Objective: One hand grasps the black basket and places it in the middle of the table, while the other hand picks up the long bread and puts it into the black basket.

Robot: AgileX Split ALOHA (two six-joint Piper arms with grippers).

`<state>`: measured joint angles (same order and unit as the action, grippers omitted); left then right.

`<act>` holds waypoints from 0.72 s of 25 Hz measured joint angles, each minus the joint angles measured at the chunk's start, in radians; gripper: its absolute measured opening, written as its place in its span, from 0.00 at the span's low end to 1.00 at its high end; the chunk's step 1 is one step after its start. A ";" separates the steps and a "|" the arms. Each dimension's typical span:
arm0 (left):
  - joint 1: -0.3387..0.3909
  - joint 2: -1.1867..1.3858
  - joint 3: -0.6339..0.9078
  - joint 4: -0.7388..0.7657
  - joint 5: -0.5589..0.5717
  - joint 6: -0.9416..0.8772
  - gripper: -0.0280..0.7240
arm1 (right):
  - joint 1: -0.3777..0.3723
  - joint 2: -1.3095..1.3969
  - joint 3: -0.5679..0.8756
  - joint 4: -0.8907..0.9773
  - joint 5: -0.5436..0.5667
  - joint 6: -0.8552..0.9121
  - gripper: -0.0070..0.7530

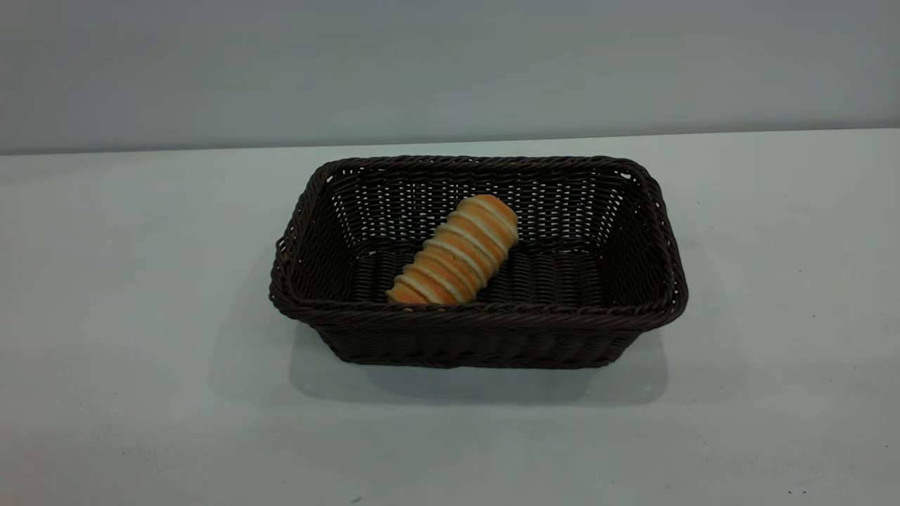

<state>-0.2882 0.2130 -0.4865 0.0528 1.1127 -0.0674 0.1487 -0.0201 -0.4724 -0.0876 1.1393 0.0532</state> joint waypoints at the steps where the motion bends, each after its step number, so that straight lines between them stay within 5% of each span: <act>1: 0.050 -0.009 0.000 0.000 0.000 0.000 0.82 | -0.005 0.000 0.000 -0.001 0.000 0.000 0.57; 6: 0.221 -0.103 0.000 0.000 0.002 0.000 0.82 | -0.012 0.000 0.000 -0.001 0.000 0.000 0.57; 18: 0.205 -0.235 0.000 0.000 0.017 0.000 0.82 | -0.012 0.000 0.000 -0.001 0.000 0.000 0.57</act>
<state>-0.0834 -0.0224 -0.4865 0.0528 1.1301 -0.0674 0.1368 -0.0201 -0.4724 -0.0884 1.1393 0.0532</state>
